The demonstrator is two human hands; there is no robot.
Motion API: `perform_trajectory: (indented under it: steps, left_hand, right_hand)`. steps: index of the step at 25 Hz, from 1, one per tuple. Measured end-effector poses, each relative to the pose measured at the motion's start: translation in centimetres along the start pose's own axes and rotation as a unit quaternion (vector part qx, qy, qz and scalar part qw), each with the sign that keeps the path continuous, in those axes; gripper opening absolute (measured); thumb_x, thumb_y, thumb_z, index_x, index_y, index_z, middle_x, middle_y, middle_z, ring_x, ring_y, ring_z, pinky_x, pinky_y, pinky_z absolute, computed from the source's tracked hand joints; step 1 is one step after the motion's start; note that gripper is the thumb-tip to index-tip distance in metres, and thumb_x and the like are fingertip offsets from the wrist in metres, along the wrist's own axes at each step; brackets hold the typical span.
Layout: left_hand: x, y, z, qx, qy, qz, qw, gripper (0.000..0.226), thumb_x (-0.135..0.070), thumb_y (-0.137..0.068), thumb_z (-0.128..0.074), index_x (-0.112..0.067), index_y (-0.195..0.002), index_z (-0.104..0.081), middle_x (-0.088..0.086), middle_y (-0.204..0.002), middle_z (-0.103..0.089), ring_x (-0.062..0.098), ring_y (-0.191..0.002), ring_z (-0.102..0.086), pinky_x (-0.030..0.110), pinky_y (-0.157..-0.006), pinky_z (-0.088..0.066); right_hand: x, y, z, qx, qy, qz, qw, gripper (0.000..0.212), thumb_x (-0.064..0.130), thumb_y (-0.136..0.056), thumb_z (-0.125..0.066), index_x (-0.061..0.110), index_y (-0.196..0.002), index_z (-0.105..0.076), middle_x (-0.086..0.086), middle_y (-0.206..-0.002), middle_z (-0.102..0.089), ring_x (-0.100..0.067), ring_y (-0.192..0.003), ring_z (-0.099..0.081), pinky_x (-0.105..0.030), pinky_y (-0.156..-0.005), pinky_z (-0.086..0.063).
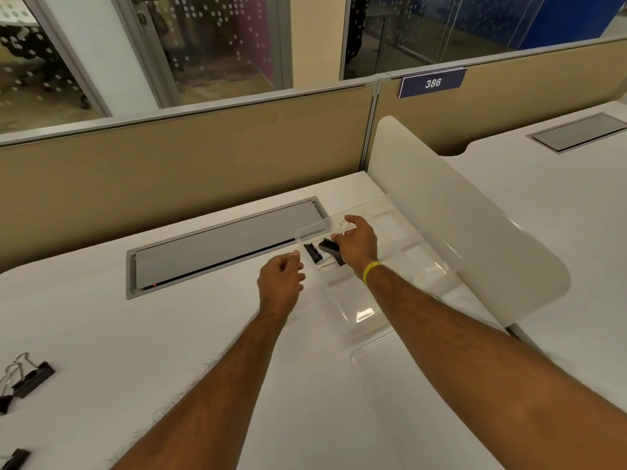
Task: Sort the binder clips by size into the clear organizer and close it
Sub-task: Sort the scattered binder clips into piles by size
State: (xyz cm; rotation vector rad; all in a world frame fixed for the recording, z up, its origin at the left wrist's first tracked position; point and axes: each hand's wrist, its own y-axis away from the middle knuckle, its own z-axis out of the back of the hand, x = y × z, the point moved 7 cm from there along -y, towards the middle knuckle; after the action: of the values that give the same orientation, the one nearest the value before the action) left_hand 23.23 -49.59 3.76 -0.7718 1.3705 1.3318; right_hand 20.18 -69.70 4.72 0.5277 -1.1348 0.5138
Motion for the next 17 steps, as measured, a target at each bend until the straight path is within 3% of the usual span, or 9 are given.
perform_trajectory:
  steps: [3,6,9,12,17]
  left_hand:
    - [1.2,-0.1,1.8,-0.018,-0.005,-0.007,1.000,0.028,-0.035,-0.098,-0.052,-0.014,-0.114,-0.061,0.003,-0.103,-0.068,0.015,-0.087,-0.066,0.029,-0.071,-0.056]
    - [2.0,-0.2,2.9,-0.026,-0.010,-0.008,1.000,0.023,-0.033,-0.097,-0.053,-0.016,-0.110,-0.061,0.002,-0.102,-0.068,0.018,-0.089,-0.067,0.036,-0.082,-0.057]
    - [2.5,-0.2,3.8,-0.033,-0.021,-0.013,0.999,0.018,-0.032,-0.096,-0.055,-0.017,-0.105,-0.062,0.002,-0.099,-0.069,0.018,-0.087,-0.067,0.037,-0.084,-0.057]
    - [3.0,-0.1,4.8,-0.044,-0.032,-0.011,0.998,0.024,-0.034,-0.095,-0.056,-0.014,-0.106,-0.064,0.001,-0.095,-0.069,0.019,-0.087,-0.067,0.037,-0.083,-0.056]
    - [3.1,1.2,6.3,-0.057,-0.074,-0.024,0.995,0.028,-0.036,-0.094,-0.056,-0.013,-0.108,-0.065,0.001,-0.097,-0.069,0.021,-0.092,-0.066,0.032,-0.084,-0.052]
  right_hand:
    - [-0.9,-0.6,-0.3,-0.017,0.030,-0.032,0.999,0.046,0.001,-0.080,-0.074,0.008,-0.122,-0.057,-0.013,-0.115,-0.062,-0.020,-0.090,-0.057,-0.026,-0.079,-0.053]
    - [-1.7,-0.3,-1.6,0.020,0.086,-0.039,0.995,0.032,0.010,-0.085,-0.070,0.005,-0.114,-0.058,-0.010,-0.106,-0.062,-0.021,-0.086,-0.059,-0.026,-0.074,-0.051]
    - [-1.2,0.0,-1.9,0.050,0.210,0.014,0.976,0.020,0.011,-0.089,-0.057,0.002,-0.105,-0.065,-0.015,-0.108,-0.068,-0.028,-0.098,-0.065,-0.029,-0.083,-0.052]
    - [0.4,0.6,-0.4,0.041,0.278,0.075,0.957,0.032,0.002,-0.085,-0.051,0.005,-0.114,-0.066,-0.014,-0.117,-0.066,-0.030,-0.109,-0.061,-0.035,-0.094,-0.050]
    - [1.3,2.0,2.5,0.037,0.266,0.110,0.957,0.040,-0.008,-0.079,-0.048,0.007,-0.110,-0.067,-0.010,-0.112,-0.068,-0.027,-0.105,-0.063,-0.030,-0.090,-0.048]
